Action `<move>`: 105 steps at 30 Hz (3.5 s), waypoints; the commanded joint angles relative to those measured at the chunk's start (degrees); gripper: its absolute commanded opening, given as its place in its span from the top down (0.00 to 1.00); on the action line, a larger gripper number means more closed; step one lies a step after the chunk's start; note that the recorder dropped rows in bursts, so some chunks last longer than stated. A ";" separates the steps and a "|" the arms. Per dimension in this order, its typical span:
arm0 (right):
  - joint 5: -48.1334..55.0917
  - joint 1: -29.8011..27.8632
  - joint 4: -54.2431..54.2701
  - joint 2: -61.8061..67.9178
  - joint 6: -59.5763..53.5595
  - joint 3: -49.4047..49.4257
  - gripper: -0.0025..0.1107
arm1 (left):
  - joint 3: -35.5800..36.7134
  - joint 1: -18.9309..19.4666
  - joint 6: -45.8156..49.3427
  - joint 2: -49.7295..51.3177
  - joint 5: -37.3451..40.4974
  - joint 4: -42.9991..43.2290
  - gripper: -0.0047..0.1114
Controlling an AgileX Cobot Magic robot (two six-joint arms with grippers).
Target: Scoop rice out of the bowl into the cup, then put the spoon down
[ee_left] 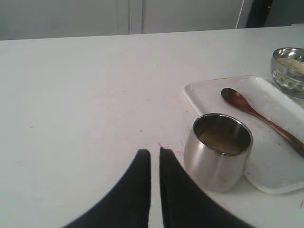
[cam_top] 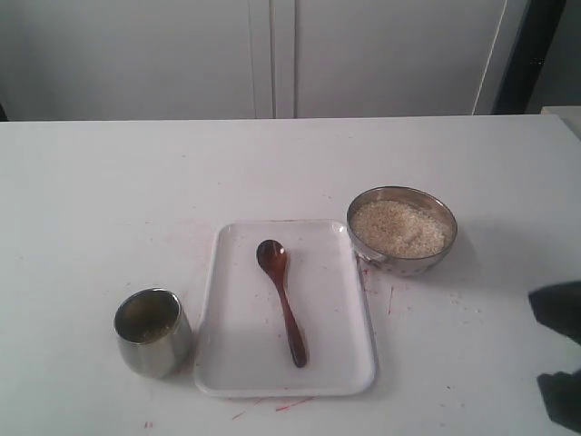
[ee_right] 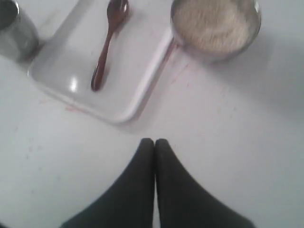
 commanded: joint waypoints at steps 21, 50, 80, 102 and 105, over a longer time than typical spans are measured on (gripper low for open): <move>-51.20 -41.27 -14.93 -16.56 10.64 19.88 0.98 | -0.41 -0.16 -0.10 0.04 -0.19 -0.37 0.84; -55.57 -65.24 -18.05 -37.34 7.20 40.34 0.98 | -0.41 -0.16 -0.10 0.04 -0.19 -0.37 0.84; -42.14 -65.24 32.64 -37.34 -48.06 40.34 0.98 | -0.41 -0.16 -0.10 0.04 -0.19 -0.37 0.84; -42.03 -65.24 32.64 -37.34 -48.06 40.34 0.98 | -0.41 -0.16 -0.10 0.04 -0.19 -0.37 0.84; -42.03 -65.24 32.64 -37.34 -48.06 40.34 0.98 | -0.41 -0.16 -0.10 0.04 -0.19 -0.37 0.84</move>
